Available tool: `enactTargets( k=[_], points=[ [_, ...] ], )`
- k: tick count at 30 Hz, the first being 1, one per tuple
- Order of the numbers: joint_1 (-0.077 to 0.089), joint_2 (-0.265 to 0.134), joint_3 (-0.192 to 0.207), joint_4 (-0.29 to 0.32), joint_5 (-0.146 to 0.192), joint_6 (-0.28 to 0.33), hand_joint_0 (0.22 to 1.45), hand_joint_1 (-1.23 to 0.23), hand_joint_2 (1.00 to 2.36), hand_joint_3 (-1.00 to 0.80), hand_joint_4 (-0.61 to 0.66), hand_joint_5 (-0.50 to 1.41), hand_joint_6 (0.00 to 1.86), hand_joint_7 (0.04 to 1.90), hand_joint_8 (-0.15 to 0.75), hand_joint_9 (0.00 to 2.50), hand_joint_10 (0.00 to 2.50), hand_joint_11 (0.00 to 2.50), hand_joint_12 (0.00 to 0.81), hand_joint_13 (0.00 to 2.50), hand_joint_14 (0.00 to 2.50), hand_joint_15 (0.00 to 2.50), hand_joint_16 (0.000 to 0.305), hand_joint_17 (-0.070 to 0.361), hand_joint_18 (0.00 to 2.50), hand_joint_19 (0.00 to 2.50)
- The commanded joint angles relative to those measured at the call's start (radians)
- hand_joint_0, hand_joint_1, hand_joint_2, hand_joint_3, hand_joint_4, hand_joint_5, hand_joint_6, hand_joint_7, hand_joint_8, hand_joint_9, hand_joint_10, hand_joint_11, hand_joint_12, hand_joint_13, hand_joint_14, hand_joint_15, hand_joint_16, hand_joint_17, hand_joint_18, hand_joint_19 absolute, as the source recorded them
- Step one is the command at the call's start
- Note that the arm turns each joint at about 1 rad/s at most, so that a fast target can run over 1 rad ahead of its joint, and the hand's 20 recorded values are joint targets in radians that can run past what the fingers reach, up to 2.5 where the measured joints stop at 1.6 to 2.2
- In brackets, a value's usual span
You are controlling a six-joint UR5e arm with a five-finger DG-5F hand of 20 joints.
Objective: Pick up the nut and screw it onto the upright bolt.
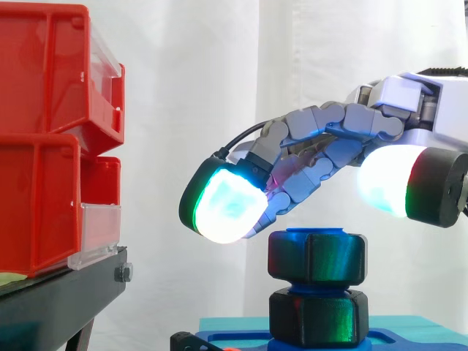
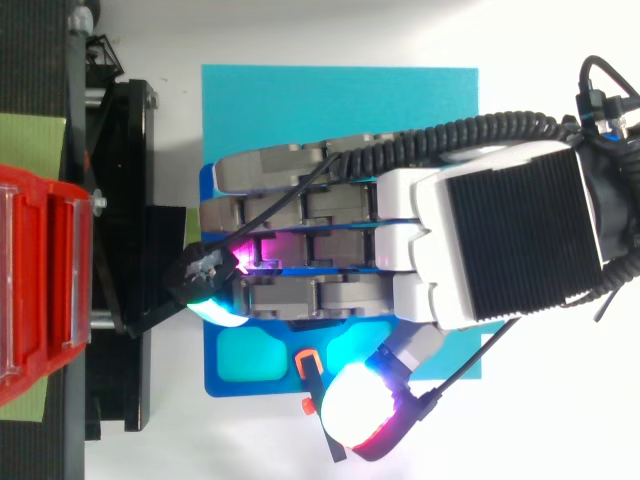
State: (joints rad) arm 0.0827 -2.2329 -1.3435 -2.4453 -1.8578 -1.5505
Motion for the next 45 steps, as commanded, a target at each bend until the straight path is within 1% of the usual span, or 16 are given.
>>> enactTargets(
  k=[1, 4, 8, 10, 17, 21, 27, 31, 39, 44, 45],
  points=[
    [-0.001, -0.001, 0.001, -0.004, -0.001, -0.006, 0.49, -0.23, 1.00, -0.50, 0.14, -0.15, 0.50, 0.63, 0.203, 0.83, 0.00, 0.00, 0.247, 0.56, 0.00, 0.00, 0.033, 0.075, 0.21, 0.00],
    [-0.005, -0.001, 0.000, -0.007, -0.001, -0.014, 0.48, -0.23, 1.00, -0.50, 0.14, -0.15, 0.50, 0.63, 0.202, 0.81, 0.00, 0.00, 0.252, 0.54, 0.00, 0.00, 0.034, 0.076, 0.19, 0.00],
    [-0.005, 0.001, 0.000, -0.009, -0.003, -0.016, 0.48, -0.22, 1.00, -0.50, 0.14, -0.16, 0.50, 0.63, 0.202, 0.78, 0.00, 0.00, 0.260, 0.50, 0.00, 0.00, 0.034, 0.076, 0.14, 0.00],
    [-0.006, -0.001, 0.000, -0.020, -0.006, -0.016, 0.48, -0.22, 1.00, -0.50, 0.14, -0.16, 0.50, 0.63, 0.204, 0.77, 0.00, 0.00, 0.262, 0.50, 0.00, 0.00, 0.034, 0.076, 0.14, 0.00],
    [-0.008, 0.001, 0.000, -0.030, -0.008, -0.023, 0.48, -0.21, 1.00, -0.50, 0.18, -0.12, 0.50, 0.78, 0.215, 0.76, 0.00, 0.00, 0.266, 0.48, 0.00, 0.00, 0.033, 0.074, 0.12, 0.00],
    [-0.009, -0.001, 0.001, -0.032, -0.009, -0.026, 0.48, -0.21, 1.00, -0.50, 0.19, -0.10, 0.50, 0.83, 0.220, 0.76, 0.00, 0.00, 0.267, 0.48, 0.00, 0.00, 0.033, 0.074, 0.11, 0.00],
    [-0.012, 0.001, 0.000, -0.040, -0.024, -0.028, 0.49, -0.20, 1.00, -0.50, 0.22, -0.07, 0.50, 0.91, 0.225, 0.76, 0.00, 0.00, 0.266, 0.49, 0.00, 0.00, 0.032, 0.071, 0.12, 0.00],
    [-0.014, -0.001, 0.000, -0.040, -0.024, -0.028, 0.50, -0.20, 1.00, -0.50, 0.23, -0.06, 0.50, 0.96, 0.225, 0.77, 0.00, 0.00, 0.264, 0.50, 0.00, 0.00, 0.031, 0.069, 0.13, 0.00],
    [-0.023, 0.001, 0.000, -0.040, -0.032, -0.028, 0.50, -0.19, 1.00, -0.50, 0.24, -0.04, 0.50, 1.08, 0.230, 0.80, 0.00, 0.00, 0.257, 0.54, 0.00, 0.00, 0.030, 0.067, 0.18, 0.00],
    [-0.031, 0.001, 0.000, -0.040, -0.037, -0.028, 0.51, -0.19, 1.00, -0.50, 0.22, -0.03, 0.50, 1.19, 0.240, 0.83, 0.00, 0.00, 0.250, 0.57, 0.00, 0.00, 0.029, 0.065, 0.21, 0.00],
    [-0.035, -0.001, 0.001, -0.040, -0.040, -0.028, 0.51, -0.19, 1.00, -0.50, 0.21, -0.02, 0.50, 1.22, 0.242, 0.84, 0.00, 0.00, 0.247, 0.58, 0.00, 0.00, 0.028, 0.064, 0.23, 0.00]
  ],
)
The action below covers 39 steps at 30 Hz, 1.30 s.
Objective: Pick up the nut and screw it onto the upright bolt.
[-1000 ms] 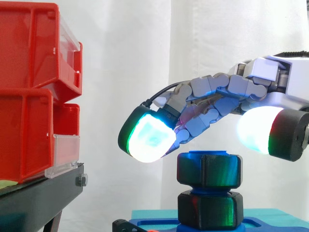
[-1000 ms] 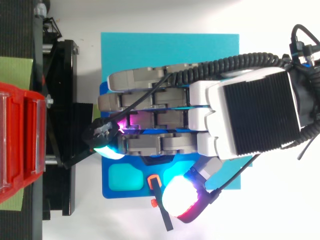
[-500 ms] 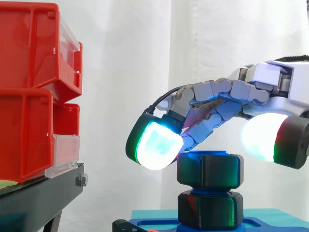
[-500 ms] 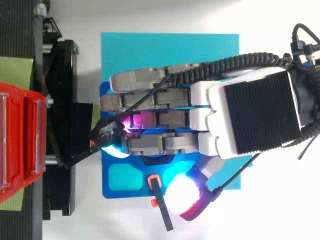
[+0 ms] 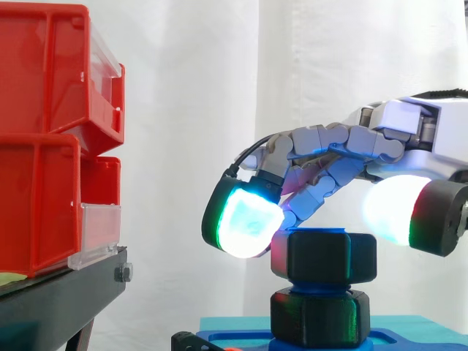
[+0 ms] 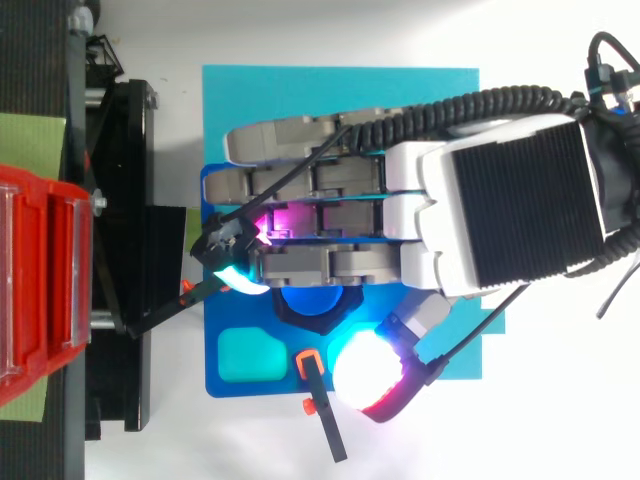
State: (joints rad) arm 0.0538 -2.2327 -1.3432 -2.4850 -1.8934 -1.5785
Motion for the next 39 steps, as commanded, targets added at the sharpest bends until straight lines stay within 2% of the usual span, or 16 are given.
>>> enactTargets(
  k=[1, 16, 18, 22, 25, 31, 34, 36, 39],
  points=[
    [-0.008, 0.001, -0.001, 0.000, -0.006, 0.000, 0.51, -0.19, 1.00, -0.50, 0.19, -0.02, 0.50, 1.24, 0.237, 0.85, 0.00, 0.00, 0.245, 0.59, 0.00, 0.00, 0.028, 0.064, 0.23, 0.00],
    [-0.051, -0.001, 0.001, 0.003, -0.050, -0.001, 0.53, -0.17, 1.00, -0.50, 0.13, 0.04, 0.50, 1.45, 0.241, 1.01, 0.00, 0.00, 0.213, 0.71, 0.00, 0.00, 0.023, 0.052, 0.40, 0.03],
    [-0.055, 0.001, -0.001, 0.002, -0.052, -0.001, 0.54, -0.18, 1.00, -0.50, 0.12, 0.04, 0.52, 1.43, 0.243, 1.04, 0.00, 0.00, 0.205, 0.74, 0.00, 0.00, 0.022, 0.050, 0.42, 0.04],
    [-0.068, 0.001, 0.001, 0.003, -0.061, -0.001, 0.53, -0.19, 1.00, -0.50, 0.07, 0.06, 0.62, 1.20, 0.236, 1.28, 0.00, 0.00, 0.162, 0.90, 0.00, 0.00, 0.015, 0.033, 0.61, 0.12],
    [-0.078, 0.001, 0.001, 0.002, -0.073, -0.001, 0.52, -0.20, 1.00, -0.50, 0.07, 0.06, 0.62, 1.19, 0.242, 1.30, 0.00, 0.00, 0.157, 0.92, 0.00, 0.00, 0.014, 0.031, 0.64, 0.13],
    [-0.088, 0.001, 0.004, 0.008, -0.076, -0.001, 0.50, -0.17, 1.00, -0.50, 0.12, 0.07, 0.50, 1.40, 0.246, 1.27, 0.00, 0.00, 0.182, 0.85, 0.00, 0.00, 0.021, 0.046, 0.53, 0.07],
    [-0.089, 0.001, 0.030, 0.002, -0.089, -0.001, 0.50, -0.16, 1.00, -0.50, 0.15, 0.04, 0.50, 1.28, 0.248, 1.25, 0.00, 0.00, 0.189, 0.82, 0.00, 0.00, 0.022, 0.050, 0.51, 0.07],
    [-0.089, 0.001, 0.053, 0.002, -0.113, 0.000, 0.50, -0.15, 1.00, -0.50, 0.19, 0.02, 0.50, 1.19, 0.239, 1.23, 0.00, 0.00, 0.196, 0.80, 0.00, 0.00, 0.024, 0.053, 0.48, 0.07],
    [-0.089, 0.001, 0.070, 0.003, -0.124, 0.002, 0.50, -0.14, 1.00, -0.50, 0.24, -0.02, 0.50, 1.02, 0.232, 1.17, 0.00, 0.00, 0.201, 0.77, 0.00, 0.00, 0.026, 0.058, 0.47, 0.07]
  ],
)
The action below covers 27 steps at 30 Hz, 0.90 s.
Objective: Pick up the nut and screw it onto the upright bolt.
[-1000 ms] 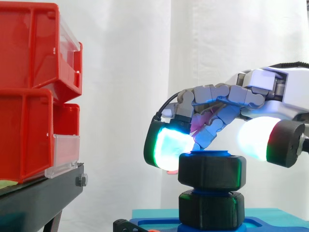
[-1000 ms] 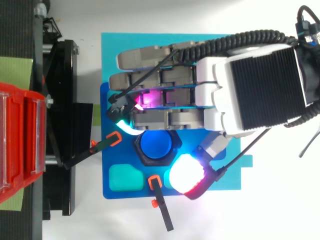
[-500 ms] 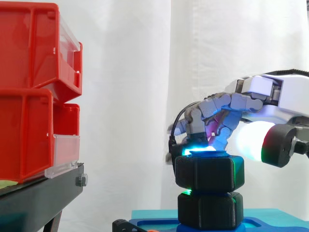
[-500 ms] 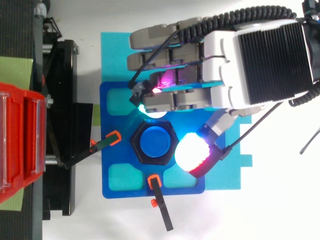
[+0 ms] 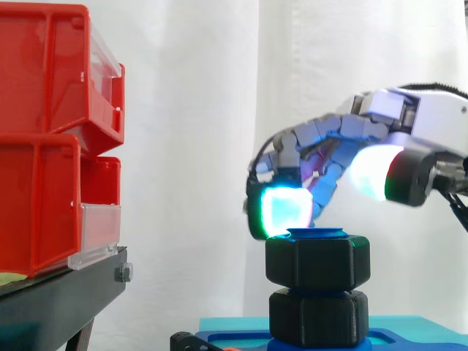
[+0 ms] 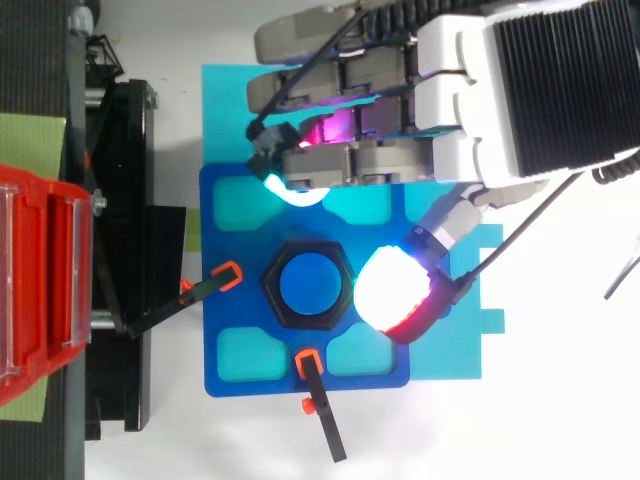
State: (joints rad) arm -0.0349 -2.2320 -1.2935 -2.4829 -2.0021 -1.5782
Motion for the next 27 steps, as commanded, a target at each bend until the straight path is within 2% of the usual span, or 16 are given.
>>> enactTargets(
  k=[1, 4, 12, 15, 22, 23, 27],
  points=[
    [0.000, 0.000, 0.020, 0.001, -0.015, 0.001, 0.50, -0.14, 1.00, -0.50, 0.24, -0.02, 0.50, 0.99, 0.224, 1.16, 0.00, 0.00, 0.201, 0.77, 0.00, 0.00, 0.026, 0.058, 0.46, 0.07],
    [0.003, 0.000, 0.033, 0.006, -0.014, 0.001, 0.50, -0.13, 1.00, -0.50, 0.24, -0.03, 0.50, 0.90, 0.216, 1.13, 0.00, 0.00, 0.199, 0.76, 0.00, 0.00, 0.026, 0.058, 0.44, 0.05],
    [0.017, 0.000, 0.031, 0.030, 0.002, -0.002, 0.49, -0.13, 1.00, -0.50, 0.21, -0.06, 0.50, 0.74, 0.209, 1.04, 0.00, 0.00, 0.199, 0.72, 0.00, 0.00, 0.027, 0.061, 0.41, 0.03],
    [0.026, 0.000, 0.029, 0.024, 0.020, -0.002, 0.49, -0.12, 1.00, -0.50, 0.21, -0.06, 0.50, 0.74, 0.202, 1.03, 0.00, 0.00, 0.200, 0.71, 0.00, 0.00, 0.028, 0.062, 0.39, 0.03],
    [0.067, 0.000, 0.026, -0.050, 0.092, 0.000, 0.49, -0.12, 1.00, -0.50, 0.21, -0.05, 0.50, 0.76, 0.213, 1.03, 0.00, 0.00, 0.204, 0.70, 0.00, 0.00, 0.028, 0.062, 0.39, 0.03],
    [0.075, 0.000, 0.020, -0.059, 0.112, 0.000, 0.49, -0.12, 1.00, -0.50, 0.21, -0.05, 0.50, 0.76, 0.212, 1.03, 0.00, 0.00, 0.203, 0.70, 0.00, 0.00, 0.028, 0.062, 0.39, 0.03],
    [0.089, 0.000, 0.006, -0.059, 0.135, 0.001, 0.49, -0.12, 1.00, -0.50, 0.21, -0.05, 0.50, 0.76, 0.212, 1.03, 0.00, 0.00, 0.205, 0.70, 0.00, 0.00, 0.028, 0.062, 0.39, 0.03]
  ],
)
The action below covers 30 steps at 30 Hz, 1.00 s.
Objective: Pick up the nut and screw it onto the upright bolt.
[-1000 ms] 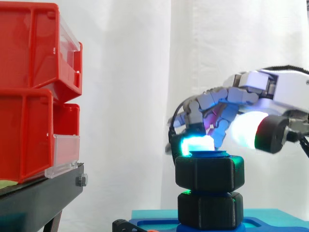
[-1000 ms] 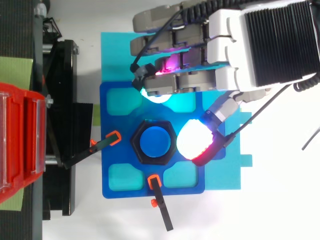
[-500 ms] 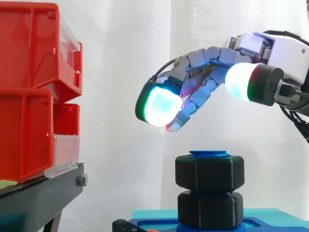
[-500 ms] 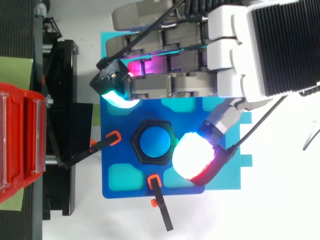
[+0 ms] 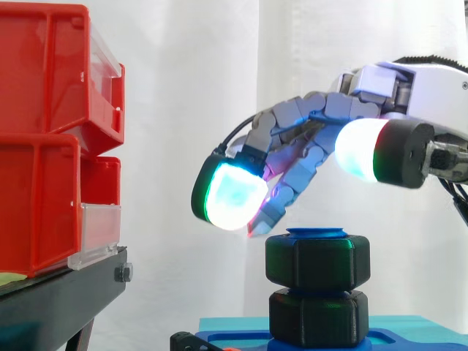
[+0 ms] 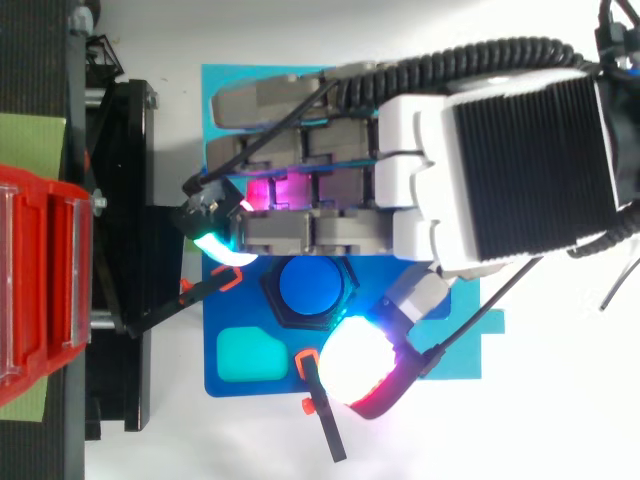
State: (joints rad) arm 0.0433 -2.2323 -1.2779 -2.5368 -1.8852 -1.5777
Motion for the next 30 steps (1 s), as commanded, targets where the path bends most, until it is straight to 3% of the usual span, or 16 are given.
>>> enactTargets(
  k=[1, 7, 22, 30],
  points=[
    [0.017, -0.001, -0.017, -0.002, 0.021, 0.004, 0.49, -0.12, 1.00, -0.50, 0.21, -0.05, 0.50, 0.76, 0.210, 1.03, 0.00, 0.00, 0.206, 0.70, 0.00, 0.00, 0.028, 0.062, 0.38, 0.03],
    [0.024, -0.001, -0.023, 0.021, 0.023, 0.012, 0.50, -0.12, 1.00, -0.50, 0.22, -0.05, 0.50, 0.78, 0.217, 1.03, 0.00, 0.00, 0.207, 0.70, 0.00, 0.00, 0.028, 0.063, 0.38, 0.04],
    [0.029, -0.001, -0.024, 0.007, 0.024, 0.012, 0.50, -0.13, 1.00, -0.50, 0.24, -0.04, 0.50, 0.88, 0.219, 1.06, 0.00, 0.00, 0.206, 0.72, 0.00, 0.00, 0.028, 0.063, 0.39, 0.06],
    [0.029, -0.001, -0.024, 0.000, 0.024, 0.012, 0.51, -0.14, 1.00, -0.50, 0.24, -0.01, 0.50, 1.05, 0.224, 1.08, 0.00, 0.00, 0.204, 0.74, 0.00, 0.00, 0.028, 0.062, 0.40, 0.06]
  ],
)
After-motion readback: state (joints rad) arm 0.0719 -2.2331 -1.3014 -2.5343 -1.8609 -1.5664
